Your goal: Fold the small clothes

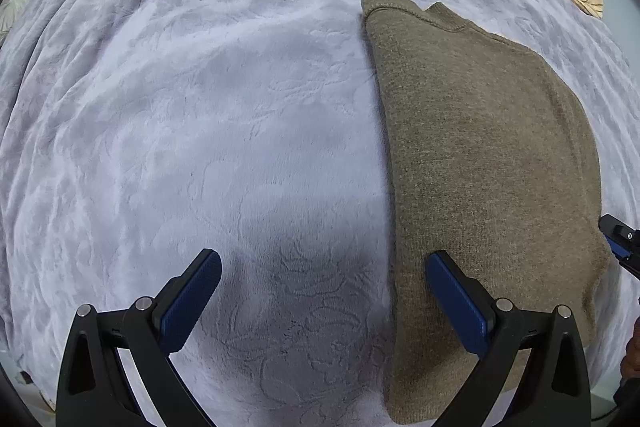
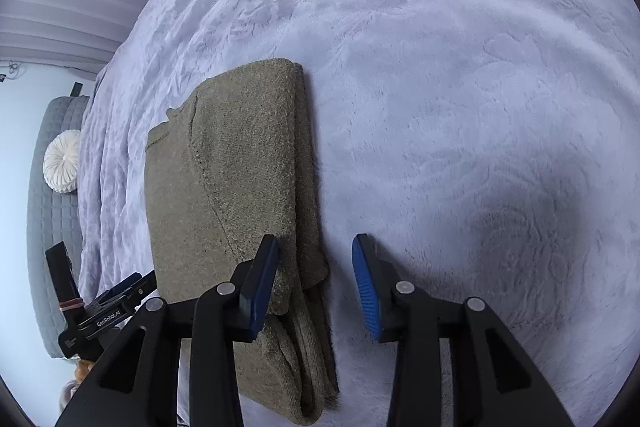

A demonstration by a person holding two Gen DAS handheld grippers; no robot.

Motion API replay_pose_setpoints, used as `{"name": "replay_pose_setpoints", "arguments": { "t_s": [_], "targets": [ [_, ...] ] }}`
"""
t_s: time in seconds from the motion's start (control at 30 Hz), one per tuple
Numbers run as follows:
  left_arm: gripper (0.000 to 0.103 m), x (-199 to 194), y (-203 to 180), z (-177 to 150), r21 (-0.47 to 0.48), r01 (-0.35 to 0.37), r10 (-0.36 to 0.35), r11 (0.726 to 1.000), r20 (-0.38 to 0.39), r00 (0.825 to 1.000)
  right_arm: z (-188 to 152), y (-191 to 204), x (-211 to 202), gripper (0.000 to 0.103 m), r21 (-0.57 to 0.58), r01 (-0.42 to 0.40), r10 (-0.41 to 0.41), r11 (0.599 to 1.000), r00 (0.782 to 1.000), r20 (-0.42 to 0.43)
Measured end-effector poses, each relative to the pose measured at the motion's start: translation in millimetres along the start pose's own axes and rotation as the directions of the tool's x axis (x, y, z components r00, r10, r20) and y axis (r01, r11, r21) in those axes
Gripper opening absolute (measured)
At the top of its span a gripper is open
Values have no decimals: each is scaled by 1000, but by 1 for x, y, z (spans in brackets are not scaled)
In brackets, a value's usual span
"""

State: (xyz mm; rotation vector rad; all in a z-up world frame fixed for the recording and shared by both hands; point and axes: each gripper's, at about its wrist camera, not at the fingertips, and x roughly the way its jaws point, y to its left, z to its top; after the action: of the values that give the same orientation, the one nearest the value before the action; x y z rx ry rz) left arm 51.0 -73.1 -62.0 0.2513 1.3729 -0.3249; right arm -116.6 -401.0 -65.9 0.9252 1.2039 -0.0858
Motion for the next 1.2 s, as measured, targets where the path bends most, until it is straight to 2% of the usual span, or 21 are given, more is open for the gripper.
{"name": "replay_pose_setpoints", "arguments": {
  "t_s": [0.17,0.37,0.47,0.53,0.63,0.67,0.87,1.0,1.1,1.2],
  "targets": [
    [103,-2,4,3,2,33,-33,999,3,999,-2,-5,0,46,4,-20,20,1000,1000,-2],
    [103,-5,4,16,-8,198,-198,980,-7,980,3,-10,-2,52,9,-142,142,990,990,-6],
    [103,3,-8,21,26,233,-232,972,-38,972,9,-11,5,52,-9,-160,159,987,986,-51],
    [103,7,-17,23,40,271,-269,962,-52,962,12,-11,11,52,-27,-154,151,988,985,-77],
    [103,18,-25,30,52,360,-354,931,-100,930,15,-13,18,52,-47,-162,156,986,981,-114],
    [103,21,-28,29,54,374,-367,926,-108,924,18,-15,21,52,-45,-174,167,984,978,-127],
    [103,36,-42,40,58,442,-431,895,-138,892,31,-18,36,54,-48,-266,250,963,944,-216],
    [103,36,-55,49,72,457,-445,887,-136,885,39,-7,50,54,-79,-305,276,949,925,-263],
    [103,41,-63,52,85,443,-430,893,-136,893,41,7,62,56,-107,-331,289,937,912,-289],
    [103,49,-63,52,82,455,-442,887,-136,886,42,17,74,58,-128,-354,303,926,903,-304]
  ]
}}
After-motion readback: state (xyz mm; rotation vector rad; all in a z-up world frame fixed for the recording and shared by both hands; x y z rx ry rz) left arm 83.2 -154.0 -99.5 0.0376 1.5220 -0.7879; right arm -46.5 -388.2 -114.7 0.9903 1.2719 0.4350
